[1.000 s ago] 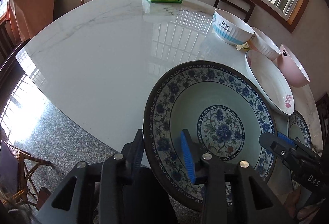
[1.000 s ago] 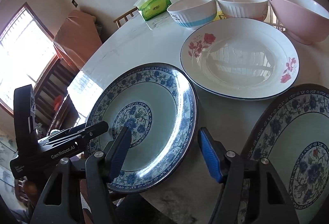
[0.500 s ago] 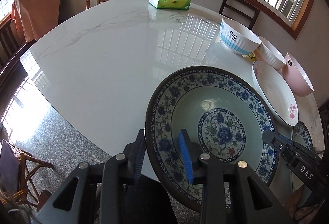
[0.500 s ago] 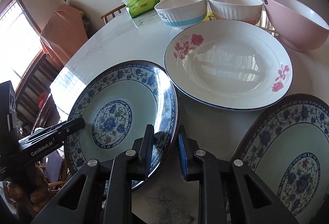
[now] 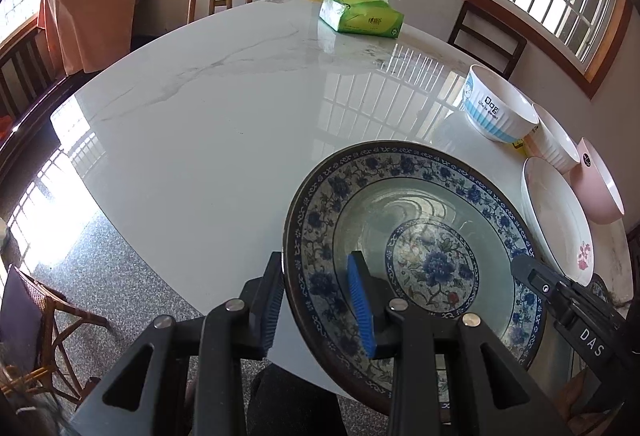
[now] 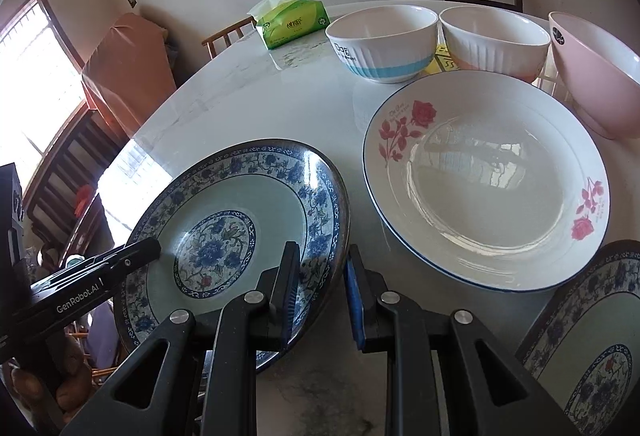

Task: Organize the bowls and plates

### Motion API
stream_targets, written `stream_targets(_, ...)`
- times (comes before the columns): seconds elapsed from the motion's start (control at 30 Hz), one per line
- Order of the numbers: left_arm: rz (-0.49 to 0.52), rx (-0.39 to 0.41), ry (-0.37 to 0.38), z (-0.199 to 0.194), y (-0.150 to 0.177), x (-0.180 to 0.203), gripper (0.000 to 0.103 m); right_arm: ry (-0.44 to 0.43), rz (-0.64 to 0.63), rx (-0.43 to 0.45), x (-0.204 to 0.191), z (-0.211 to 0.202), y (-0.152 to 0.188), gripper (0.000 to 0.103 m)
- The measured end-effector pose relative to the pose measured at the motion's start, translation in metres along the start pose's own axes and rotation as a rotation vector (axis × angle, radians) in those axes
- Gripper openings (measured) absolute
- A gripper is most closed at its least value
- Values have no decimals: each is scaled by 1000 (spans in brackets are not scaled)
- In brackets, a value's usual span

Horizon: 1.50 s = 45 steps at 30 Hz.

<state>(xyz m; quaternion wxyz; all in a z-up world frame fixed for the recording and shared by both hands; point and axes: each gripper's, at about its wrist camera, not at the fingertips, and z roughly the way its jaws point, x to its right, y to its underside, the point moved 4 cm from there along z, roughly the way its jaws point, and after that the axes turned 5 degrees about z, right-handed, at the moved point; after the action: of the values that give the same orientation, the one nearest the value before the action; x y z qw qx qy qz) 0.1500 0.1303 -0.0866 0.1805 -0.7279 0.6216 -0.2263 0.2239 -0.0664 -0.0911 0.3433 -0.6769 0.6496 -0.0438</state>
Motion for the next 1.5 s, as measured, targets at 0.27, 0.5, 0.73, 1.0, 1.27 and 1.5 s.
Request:
stream_targets(0.27, -21, -8, -4, 9, -2, -9, 32, 4, -7, -24, -7, 13, 2, 22)
stream_targets(0.5, -26, 39, -86, -2, 1, -14, 38, 5, -15, -4, -9, 4, 3, 24)
stream_targets(0.73, -56, 79, 36, -44, 30, -3, 59, -53, 8, 111, 3, -55, 10, 37)
stream_targets(1.0, 105, 115, 276, -98, 102, 84, 63, 19, 57, 235, 69, -157, 45, 59)
stream_targets(1.27, 348, 153, 329, -131, 113, 156, 82, 150, 229, 334, 163, -225, 74, 63)
stream_targets(1.5, 341, -90, 480, -73, 89, 192, 82, 84, 282, 281, 200, -217, 89, 63)
